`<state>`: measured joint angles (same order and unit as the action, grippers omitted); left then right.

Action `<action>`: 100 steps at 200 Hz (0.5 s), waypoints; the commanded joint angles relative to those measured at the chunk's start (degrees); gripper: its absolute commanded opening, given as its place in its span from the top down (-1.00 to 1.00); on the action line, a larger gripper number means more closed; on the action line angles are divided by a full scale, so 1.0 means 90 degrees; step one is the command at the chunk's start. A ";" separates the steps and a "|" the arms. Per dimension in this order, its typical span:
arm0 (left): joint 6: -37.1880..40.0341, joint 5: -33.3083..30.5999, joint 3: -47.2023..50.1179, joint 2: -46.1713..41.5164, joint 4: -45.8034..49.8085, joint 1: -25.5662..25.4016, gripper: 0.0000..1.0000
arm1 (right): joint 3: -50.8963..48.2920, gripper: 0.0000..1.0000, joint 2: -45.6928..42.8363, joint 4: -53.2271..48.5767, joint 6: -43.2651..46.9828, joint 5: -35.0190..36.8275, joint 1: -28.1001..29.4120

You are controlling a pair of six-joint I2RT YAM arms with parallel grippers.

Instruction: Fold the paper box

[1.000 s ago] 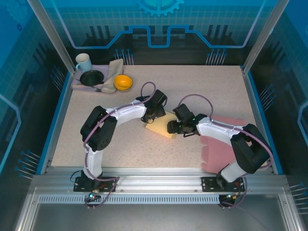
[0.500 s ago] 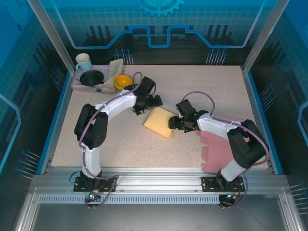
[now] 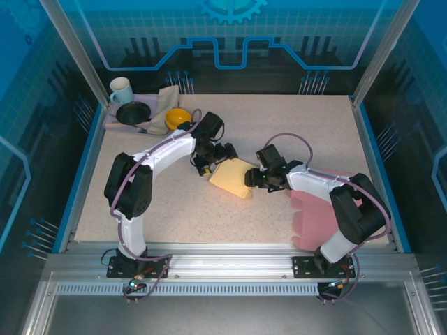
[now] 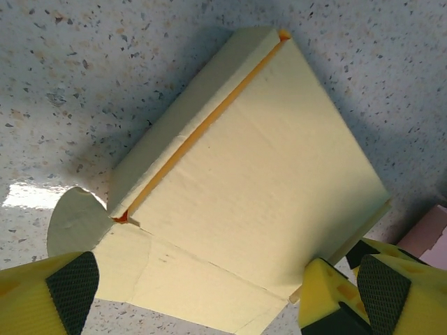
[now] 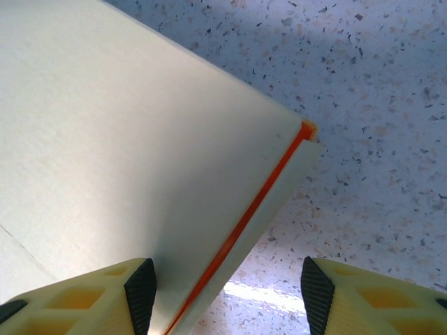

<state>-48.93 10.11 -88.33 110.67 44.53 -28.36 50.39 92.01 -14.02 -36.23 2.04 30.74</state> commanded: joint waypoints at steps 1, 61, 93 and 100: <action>0.0231 -0.0113 0.0082 0.0184 0.0079 -0.0022 -0.98 | -0.0216 -0.20 -0.0056 -0.0093 -0.0056 -0.0027 -0.0076; 0.0299 -0.0379 0.0491 0.0270 -0.0139 -0.0263 -0.98 | -0.0307 -0.21 -0.0058 -0.0024 -0.0096 -0.0038 -0.0083; 0.0276 -0.0200 0.0739 0.0340 -0.0457 -0.0271 -0.98 | -0.0328 -0.21 -0.0082 -0.0022 -0.0115 -0.0028 -0.0083; 0.0245 -0.0136 0.0785 0.0349 -0.0543 -0.0280 -0.98 | -0.0340 -0.21 -0.0087 -0.0014 -0.0115 -0.0023 -0.0074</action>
<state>-47.44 7.35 -83.09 112.81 42.35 -30.55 49.04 91.50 -12.27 -36.69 1.85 30.70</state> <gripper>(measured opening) 0.990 0.603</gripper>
